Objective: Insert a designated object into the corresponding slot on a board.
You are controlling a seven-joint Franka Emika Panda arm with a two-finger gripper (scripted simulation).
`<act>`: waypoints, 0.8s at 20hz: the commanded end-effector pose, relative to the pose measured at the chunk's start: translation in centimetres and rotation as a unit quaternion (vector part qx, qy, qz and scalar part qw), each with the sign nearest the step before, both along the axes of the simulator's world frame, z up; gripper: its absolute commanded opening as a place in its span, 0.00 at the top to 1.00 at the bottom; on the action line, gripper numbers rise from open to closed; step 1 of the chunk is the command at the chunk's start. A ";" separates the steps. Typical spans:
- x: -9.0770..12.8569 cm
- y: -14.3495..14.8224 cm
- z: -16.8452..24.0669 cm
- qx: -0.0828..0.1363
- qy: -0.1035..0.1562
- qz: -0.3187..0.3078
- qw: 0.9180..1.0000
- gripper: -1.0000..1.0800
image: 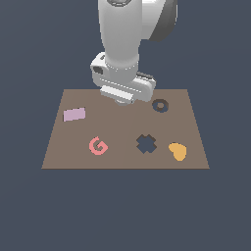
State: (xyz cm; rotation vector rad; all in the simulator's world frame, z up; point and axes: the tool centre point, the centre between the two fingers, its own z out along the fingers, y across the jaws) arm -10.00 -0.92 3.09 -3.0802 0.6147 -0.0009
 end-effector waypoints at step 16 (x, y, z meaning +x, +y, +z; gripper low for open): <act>-0.5 1.1 0.1 0.000 0.000 -0.053 0.999 1.00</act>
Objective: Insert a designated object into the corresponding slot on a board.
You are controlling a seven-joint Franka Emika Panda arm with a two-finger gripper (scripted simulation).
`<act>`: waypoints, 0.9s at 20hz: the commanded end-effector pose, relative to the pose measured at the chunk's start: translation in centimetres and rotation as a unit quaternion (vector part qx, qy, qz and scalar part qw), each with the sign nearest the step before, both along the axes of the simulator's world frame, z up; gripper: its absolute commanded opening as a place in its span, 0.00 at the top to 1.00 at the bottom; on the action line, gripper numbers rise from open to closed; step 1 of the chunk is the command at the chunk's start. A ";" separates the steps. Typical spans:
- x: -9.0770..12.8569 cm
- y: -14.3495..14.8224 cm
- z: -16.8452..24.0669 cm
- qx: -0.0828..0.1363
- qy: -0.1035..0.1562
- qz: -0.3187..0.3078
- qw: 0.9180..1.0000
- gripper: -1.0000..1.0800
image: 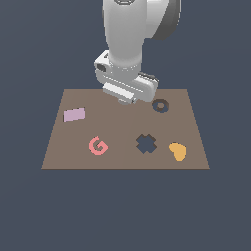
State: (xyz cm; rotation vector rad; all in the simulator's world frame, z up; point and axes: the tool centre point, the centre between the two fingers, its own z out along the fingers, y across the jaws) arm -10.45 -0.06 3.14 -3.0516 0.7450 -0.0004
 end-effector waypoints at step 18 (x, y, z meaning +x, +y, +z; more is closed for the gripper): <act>-0.9 5.8 0.4 0.000 0.000 -0.245 0.970 1.00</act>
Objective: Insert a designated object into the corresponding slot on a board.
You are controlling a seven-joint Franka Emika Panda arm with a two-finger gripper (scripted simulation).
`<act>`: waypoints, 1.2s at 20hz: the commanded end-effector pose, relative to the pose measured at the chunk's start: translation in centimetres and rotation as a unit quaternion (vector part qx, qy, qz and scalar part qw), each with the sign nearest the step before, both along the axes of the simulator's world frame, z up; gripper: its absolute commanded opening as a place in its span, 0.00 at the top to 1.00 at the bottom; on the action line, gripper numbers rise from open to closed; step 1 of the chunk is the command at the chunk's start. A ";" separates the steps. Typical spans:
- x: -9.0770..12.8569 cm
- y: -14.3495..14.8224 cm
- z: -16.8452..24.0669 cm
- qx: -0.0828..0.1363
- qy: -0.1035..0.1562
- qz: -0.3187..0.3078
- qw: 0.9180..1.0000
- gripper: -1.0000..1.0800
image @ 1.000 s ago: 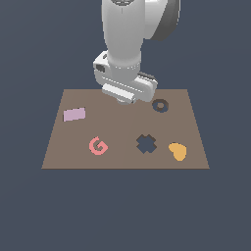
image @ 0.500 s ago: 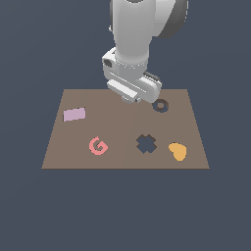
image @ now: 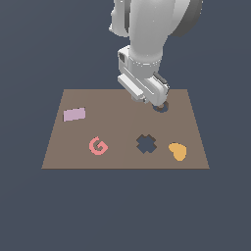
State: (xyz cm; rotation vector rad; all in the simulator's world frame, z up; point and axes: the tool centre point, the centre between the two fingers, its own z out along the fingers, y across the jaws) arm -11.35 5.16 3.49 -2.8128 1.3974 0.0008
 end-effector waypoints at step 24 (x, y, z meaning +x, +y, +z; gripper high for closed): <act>3.4 7.4 0.6 0.001 0.001 -0.334 0.943 1.00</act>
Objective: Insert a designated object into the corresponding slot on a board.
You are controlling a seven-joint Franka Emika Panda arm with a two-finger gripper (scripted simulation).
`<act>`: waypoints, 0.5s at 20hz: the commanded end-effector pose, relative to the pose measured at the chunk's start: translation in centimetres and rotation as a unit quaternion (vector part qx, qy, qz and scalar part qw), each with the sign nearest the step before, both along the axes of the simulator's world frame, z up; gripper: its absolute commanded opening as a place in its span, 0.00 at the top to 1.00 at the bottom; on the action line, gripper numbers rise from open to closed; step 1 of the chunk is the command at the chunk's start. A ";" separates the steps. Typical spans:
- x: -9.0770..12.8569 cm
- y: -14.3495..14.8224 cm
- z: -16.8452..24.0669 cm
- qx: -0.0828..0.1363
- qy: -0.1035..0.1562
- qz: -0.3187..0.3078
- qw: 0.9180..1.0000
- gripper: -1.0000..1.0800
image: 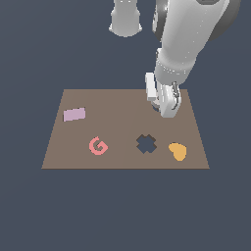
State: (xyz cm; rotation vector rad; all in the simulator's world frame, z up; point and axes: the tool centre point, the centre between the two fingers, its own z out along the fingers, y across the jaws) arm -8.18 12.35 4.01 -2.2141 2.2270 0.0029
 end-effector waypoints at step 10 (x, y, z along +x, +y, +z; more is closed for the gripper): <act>1.0 0.7 0.1 0.000 0.000 -0.050 0.999 1.00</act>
